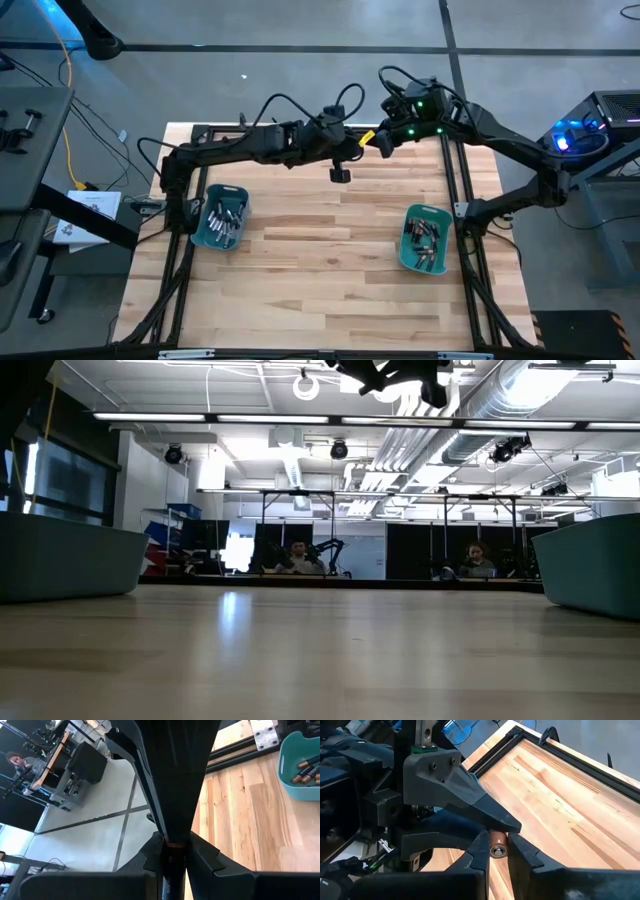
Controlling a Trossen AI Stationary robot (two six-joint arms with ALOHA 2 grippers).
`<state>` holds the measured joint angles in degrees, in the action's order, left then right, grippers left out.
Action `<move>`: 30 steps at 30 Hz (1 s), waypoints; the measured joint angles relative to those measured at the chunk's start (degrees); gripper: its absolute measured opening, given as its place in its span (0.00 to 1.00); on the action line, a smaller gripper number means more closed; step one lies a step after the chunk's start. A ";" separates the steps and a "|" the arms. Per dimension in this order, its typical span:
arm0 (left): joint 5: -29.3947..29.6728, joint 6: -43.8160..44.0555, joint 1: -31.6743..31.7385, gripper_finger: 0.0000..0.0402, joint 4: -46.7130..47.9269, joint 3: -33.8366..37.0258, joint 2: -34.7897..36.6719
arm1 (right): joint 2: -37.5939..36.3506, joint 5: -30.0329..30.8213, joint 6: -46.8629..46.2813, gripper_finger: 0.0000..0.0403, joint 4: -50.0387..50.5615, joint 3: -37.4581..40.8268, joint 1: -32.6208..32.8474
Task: Sort batteries
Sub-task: Put the black battery into the green bin
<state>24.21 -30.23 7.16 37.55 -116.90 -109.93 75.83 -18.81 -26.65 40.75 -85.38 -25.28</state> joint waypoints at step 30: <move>-55.49 52.35 9.55 0.10 -43.80 0.15 -5.84 | -26.70 18.91 12.71 0.49 0.61 15.31 9.12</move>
<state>-31.28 22.12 16.71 -6.26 -116.75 -115.77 49.12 0.10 -13.94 41.37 -70.07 -16.16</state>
